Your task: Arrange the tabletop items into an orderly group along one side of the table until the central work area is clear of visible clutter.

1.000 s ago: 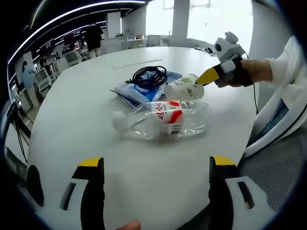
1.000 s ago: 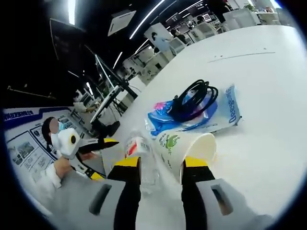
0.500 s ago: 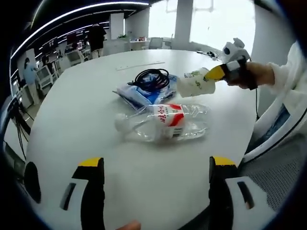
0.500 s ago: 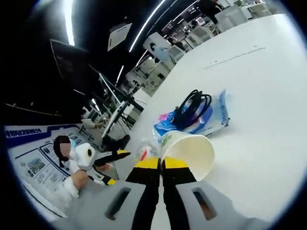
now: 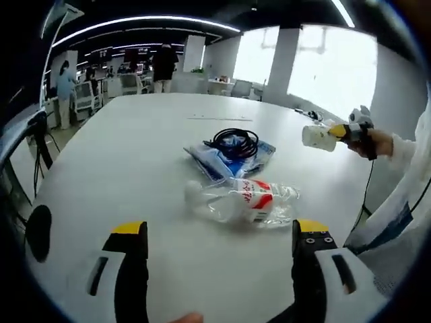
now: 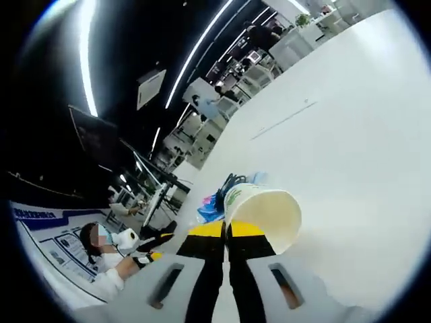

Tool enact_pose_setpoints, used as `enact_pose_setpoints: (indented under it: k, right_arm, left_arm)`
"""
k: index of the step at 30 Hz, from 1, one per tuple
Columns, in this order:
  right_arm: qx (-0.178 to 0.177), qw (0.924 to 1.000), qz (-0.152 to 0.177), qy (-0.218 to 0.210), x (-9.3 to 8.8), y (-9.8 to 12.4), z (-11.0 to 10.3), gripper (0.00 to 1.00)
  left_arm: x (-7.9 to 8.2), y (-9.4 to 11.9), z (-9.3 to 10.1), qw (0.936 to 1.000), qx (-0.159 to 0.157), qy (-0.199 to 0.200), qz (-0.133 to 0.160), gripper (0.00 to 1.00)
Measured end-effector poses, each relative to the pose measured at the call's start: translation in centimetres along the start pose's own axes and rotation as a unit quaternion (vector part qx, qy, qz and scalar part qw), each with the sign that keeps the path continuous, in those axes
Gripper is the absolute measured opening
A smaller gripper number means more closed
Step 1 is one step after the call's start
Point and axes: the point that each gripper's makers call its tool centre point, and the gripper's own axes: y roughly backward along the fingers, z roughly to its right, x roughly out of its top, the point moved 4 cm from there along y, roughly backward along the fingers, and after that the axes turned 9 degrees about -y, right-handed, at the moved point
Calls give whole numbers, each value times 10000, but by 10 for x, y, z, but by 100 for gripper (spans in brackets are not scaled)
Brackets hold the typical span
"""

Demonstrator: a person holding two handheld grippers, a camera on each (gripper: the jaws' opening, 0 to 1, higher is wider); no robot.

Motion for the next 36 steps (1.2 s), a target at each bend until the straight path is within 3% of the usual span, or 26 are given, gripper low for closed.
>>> enact_pose_setpoints:
  k: [3, 7, 9, 12, 15, 19, 21, 23, 26, 30, 32, 34, 36]
  right_arm:
    - [3, 9999, -23, 127, -1, 2, 4, 0]
    - [218, 9989, -165, 372, -2, -2, 2, 0]
    - [395, 9985, -302, 231, -5, -7, -4, 0]
    - [418, 9977, -488, 216, -5, -11, -17, 0]
    - [370, 9954, -630, 621, -6, -14, -41, 0]
    - [221, 9990, -156, 368, -4, -17, -69, 0]
    - [8, 9986, -83, 514, -7, -18, -84, 0]
    - [-21, 9986, -54, 526, -7, -19, -104, 0]
    - [43, 9982, -75, 587, -3, -19, -135, 0]
    - [-95, 9929, -443, 1100, -3, -18, -142, 0]
    - [-88, 9905, -786, 1126, -3, -19, -139, 0]
    - [-64, 9908, -774, 1105, 4, -19, -136, 0]
    - [201, 9905, -910, 1012, 8, -18, -140, 0]
  left_arm:
    - [3, -2, 7, 9998, -110, -165, 8, 91]
    - [-1, -7, 16, 9965, -254, -735, -313, 92]
    - [-3, -9, 25, 9943, -320, -933, -407, 93]
    - [-2, -8, 27, 9954, -370, -820, -322, 93]
    - [-2, -7, 19, 9975, -304, -598, -237, 92]
    - [11, 2, 19, 9979, -534, -204, 310, 94]
    - [12, 8, 13, 9985, -518, -11, 200, 94]
    - [22, 17, 12, 9989, -447, -48, 158, 95]
    - [45, 27, 19, 9974, -665, -233, 166, 97]
    - [63, 28, 27, 9972, -626, -368, 194, 96]
    - [67, 29, 35, 9981, -502, -337, 118, 95]
    - [68, 32, 38, 9987, -341, -371, 42, 95]
    - [71, 36, 47, 9989, -272, -378, -12, 95]
